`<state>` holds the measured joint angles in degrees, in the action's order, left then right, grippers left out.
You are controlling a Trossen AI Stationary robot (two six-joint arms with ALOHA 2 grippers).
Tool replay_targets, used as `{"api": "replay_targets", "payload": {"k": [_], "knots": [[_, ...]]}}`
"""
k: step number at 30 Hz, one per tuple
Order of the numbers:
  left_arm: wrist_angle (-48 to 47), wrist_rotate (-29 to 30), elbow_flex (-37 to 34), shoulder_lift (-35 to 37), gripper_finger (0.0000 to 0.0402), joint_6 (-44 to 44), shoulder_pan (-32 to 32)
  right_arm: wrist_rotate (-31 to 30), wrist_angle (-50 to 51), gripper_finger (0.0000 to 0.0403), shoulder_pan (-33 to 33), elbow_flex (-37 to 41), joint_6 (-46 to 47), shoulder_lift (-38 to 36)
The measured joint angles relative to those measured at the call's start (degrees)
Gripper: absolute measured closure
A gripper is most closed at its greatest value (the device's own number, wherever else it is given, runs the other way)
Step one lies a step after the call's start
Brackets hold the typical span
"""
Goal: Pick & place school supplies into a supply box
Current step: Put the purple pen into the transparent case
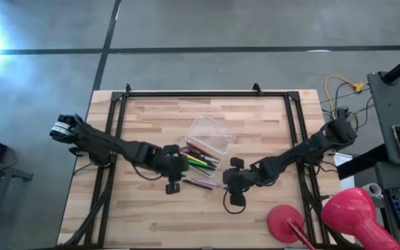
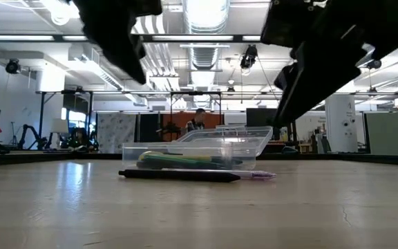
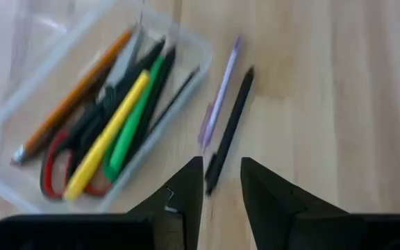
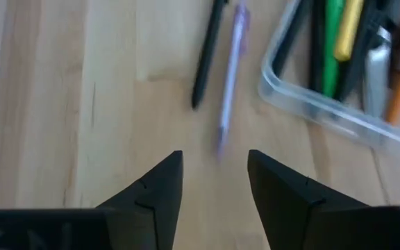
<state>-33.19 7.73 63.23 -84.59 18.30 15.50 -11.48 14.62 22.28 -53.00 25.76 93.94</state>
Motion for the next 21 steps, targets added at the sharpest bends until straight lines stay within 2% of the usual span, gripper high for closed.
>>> {"api": "replay_targets", "payload": {"k": [6, 12, 17, 21], "knots": [[0.66, 1.66, -4.29, 0.56, 0.0320, 7.23, 3.25, -0.47, -1.57, 0.0239, -0.04, -3.07, 0.65, 6.78], [1.83, 1.77, -7.29, 0.62, 0.0320, 12.17, 5.59, -1.97, -1.67, 0.0244, -0.40, -5.77, 0.61, 12.19], [3.83, 2.04, -9.10, 0.62, 0.0320, 12.94, 6.67, -2.15, -1.67, 0.0257, -1.56, -8.57, 1.01, 16.72], [4.29, 2.27, -9.52, 0.65, 0.0320, 12.95, 6.70, -1.82, -0.44, 0.0277, -2.81, -11.37, 5.19, 19.87]]}}
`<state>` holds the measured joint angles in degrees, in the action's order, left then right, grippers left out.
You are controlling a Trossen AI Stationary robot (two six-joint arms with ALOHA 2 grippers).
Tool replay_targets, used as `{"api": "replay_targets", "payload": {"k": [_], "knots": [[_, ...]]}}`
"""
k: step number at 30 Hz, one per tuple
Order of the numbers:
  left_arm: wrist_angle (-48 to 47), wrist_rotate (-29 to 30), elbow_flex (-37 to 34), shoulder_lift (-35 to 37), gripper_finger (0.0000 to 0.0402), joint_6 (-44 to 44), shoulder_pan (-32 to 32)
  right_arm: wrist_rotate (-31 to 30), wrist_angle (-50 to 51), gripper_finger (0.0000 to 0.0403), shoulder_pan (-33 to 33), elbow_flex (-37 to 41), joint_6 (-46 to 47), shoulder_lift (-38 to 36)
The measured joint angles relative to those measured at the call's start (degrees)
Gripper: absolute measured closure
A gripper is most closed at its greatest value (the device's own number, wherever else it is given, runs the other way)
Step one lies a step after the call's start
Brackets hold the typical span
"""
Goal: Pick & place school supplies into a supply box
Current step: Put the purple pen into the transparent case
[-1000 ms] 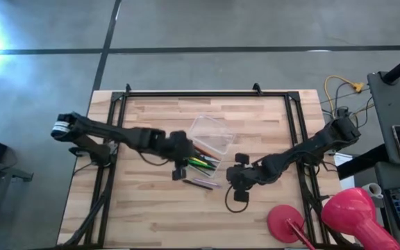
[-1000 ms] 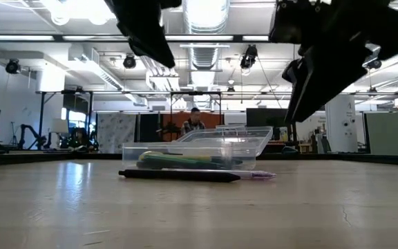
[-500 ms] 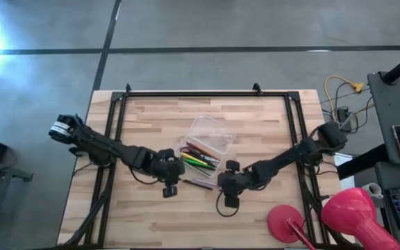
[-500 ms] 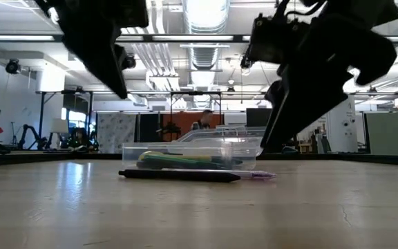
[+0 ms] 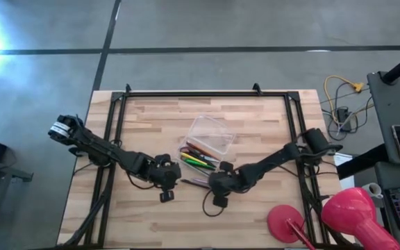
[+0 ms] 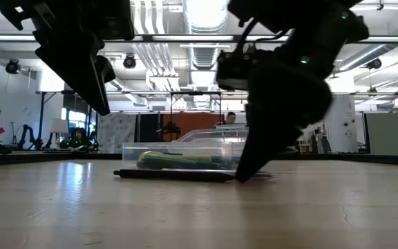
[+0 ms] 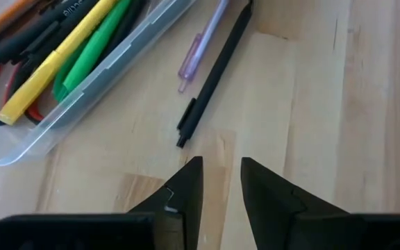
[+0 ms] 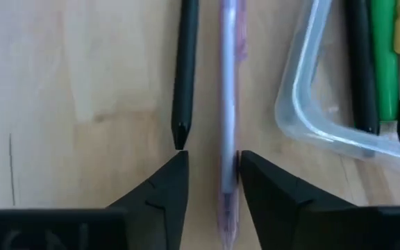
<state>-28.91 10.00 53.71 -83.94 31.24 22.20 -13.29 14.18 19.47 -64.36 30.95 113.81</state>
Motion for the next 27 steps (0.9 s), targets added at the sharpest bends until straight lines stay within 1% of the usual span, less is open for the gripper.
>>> {"api": "replay_targets", "payload": {"k": [3, 6, 10, 12, 16, 18, 21, 25, 27], "knots": [[0.02, 0.02, 0.00, 0.00, 0.0320, 0.02, 0.00, 0.01, 3.59, 0.0301, -0.44, -2.23, 3.22, 1.40], [0.39, 0.02, 0.00, 0.00, 0.0320, 0.00, 0.02, -0.03, 5.55, 0.0334, -0.44, -2.95, 3.35, 1.91], [0.28, 0.00, -0.15, 0.00, 0.0320, 0.00, 0.02, 3.51, 6.85, 0.0380, -0.62, -3.25, 1.92, 1.50], [0.30, 0.02, -0.17, 0.00, 0.0320, 0.00, 0.02, 4.76, 7.18, 0.0383, -0.47, -3.15, 1.65, 0.72], [0.27, 0.01, -0.22, 0.00, 0.0320, 0.10, 0.02, 5.19, 9.97, 0.0384, 0.50, -2.38, 2.45, -2.85], [0.32, 0.13, -0.29, 0.00, 0.0320, 0.79, 0.02, 3.63, 12.07, 0.0385, 0.95, -2.00, 2.57, -5.63], [0.39, 0.78, -0.77, 0.00, 0.0320, 1.32, 0.02, 1.35, 14.28, 0.0386, 0.85, -1.90, 2.32, -11.79], [1.11, 0.82, -1.65, -0.02, 0.0320, 1.49, 0.02, 0.72, 15.18, 0.0386, -0.34, -1.50, 1.93, -17.60], [2.08, 0.89, -2.05, -0.04, 0.0320, 1.46, 0.02, 0.84, 13.83, 0.0386, -2.12, -1.60, 2.39, -19.01]]}}
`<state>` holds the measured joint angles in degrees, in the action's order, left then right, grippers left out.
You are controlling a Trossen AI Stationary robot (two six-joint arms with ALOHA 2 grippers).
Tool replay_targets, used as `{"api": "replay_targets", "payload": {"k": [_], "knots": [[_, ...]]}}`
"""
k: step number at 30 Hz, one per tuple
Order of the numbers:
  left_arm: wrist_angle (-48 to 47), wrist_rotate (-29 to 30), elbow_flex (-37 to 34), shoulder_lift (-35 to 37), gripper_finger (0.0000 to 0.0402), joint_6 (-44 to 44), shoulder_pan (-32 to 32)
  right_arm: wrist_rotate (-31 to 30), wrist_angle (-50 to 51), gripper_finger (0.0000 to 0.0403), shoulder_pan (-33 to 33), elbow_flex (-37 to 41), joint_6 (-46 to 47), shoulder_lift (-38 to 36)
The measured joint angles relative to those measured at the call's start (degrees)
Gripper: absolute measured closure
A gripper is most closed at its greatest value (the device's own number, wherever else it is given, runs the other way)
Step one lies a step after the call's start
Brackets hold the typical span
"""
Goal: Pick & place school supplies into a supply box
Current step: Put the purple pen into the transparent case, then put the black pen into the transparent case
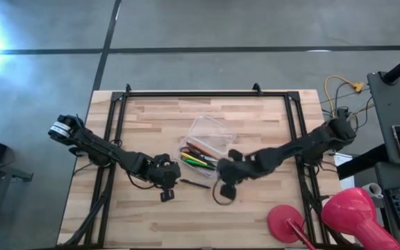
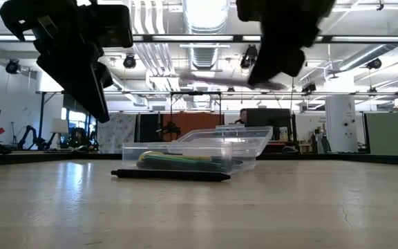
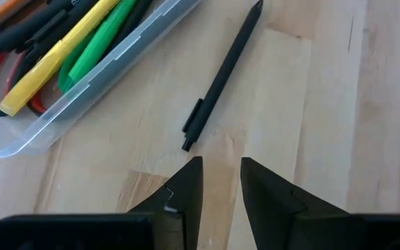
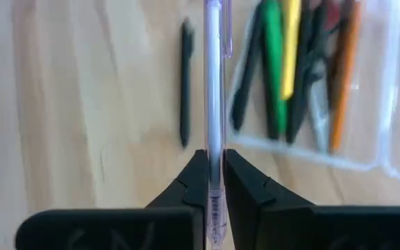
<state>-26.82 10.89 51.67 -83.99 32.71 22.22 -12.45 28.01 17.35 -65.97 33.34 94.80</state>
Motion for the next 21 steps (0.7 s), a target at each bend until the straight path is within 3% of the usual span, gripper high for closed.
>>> {"api": "replay_targets", "payload": {"k": [6, 11, 18, 21], "knots": [[3.38, 0.19, -0.07, 0.00, 0.0320, 0.02, 0.00, 2.79, -6.37, 0.0371, -9.00, -0.08, 0.82, 4.97], [6.62, 0.16, -0.07, 0.00, 0.0320, 0.02, 0.02, 6.47, -6.86, 0.0337, -12.84, -3.00, 1.42, 9.87], [8.38, 0.11, -0.47, -0.07, 0.0320, -0.41, 0.00, 8.04, -3.77, 0.0283, -12.14, -4.11, -1.84, 9.73], [10.72, 0.15, -1.91, -0.29, 0.0320, -1.15, -0.02, 5.76, -0.86, 0.0264, -10.33, -4.06, -5.48, 7.95]]}}
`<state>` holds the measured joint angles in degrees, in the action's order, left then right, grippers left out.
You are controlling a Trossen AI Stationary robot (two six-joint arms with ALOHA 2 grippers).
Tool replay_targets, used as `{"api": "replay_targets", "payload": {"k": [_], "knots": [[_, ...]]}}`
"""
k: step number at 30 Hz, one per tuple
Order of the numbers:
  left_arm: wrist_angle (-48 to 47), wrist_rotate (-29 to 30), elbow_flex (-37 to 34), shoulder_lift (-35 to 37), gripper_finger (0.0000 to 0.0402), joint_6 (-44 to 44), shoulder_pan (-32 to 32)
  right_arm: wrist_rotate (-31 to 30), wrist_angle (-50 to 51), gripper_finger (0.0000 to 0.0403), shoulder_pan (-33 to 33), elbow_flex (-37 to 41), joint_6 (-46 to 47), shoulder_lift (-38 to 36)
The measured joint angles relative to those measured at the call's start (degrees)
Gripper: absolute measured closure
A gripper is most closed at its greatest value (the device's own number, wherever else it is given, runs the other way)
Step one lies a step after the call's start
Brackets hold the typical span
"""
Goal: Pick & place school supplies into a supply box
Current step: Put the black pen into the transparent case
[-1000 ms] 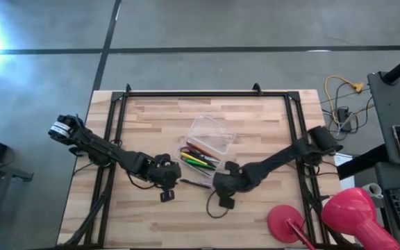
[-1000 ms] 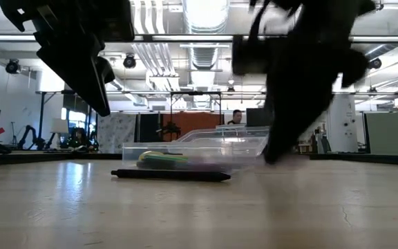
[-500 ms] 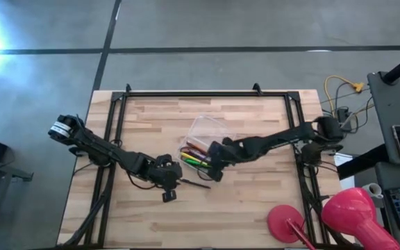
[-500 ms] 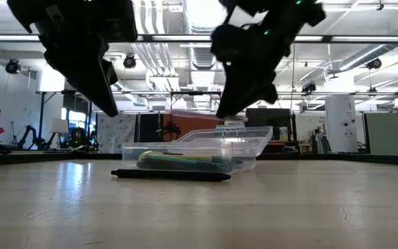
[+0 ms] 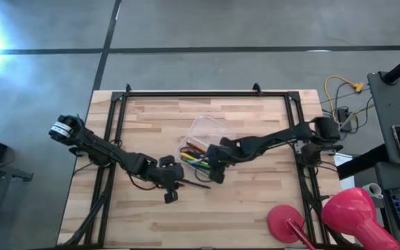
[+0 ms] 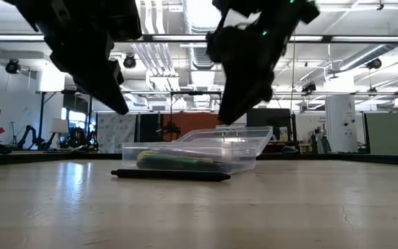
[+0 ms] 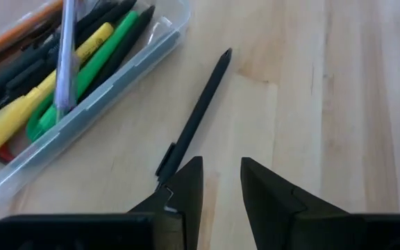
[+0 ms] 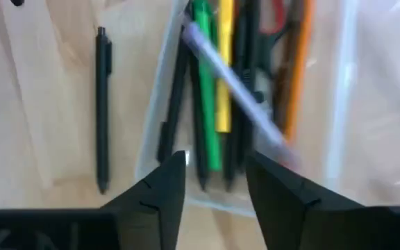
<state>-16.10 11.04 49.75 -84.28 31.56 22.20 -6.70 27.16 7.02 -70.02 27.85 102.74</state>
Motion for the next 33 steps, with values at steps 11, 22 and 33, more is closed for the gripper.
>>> {"api": "replay_targets", "payload": {"k": [11, 22, 33], "knots": [[17.17, -1.30, -3.69, -6.36, 0.0320, -7.96, -0.45, -8.34, 13.59, 0.0221, 5.68, 0.62, -6.69, -5.25], [14.65, -0.10, 5.65, -20.98, 0.0320, -16.54, -0.99, -9.76, 17.48, 0.0187, 7.74, 2.17, -4.97, -6.25], [3.13, 3.28, 11.48, -20.34, 0.0320, -19.40, -1.20, -9.89, 17.88, 0.0186, 8.51, 8.33, -1.32, -9.67]]}}
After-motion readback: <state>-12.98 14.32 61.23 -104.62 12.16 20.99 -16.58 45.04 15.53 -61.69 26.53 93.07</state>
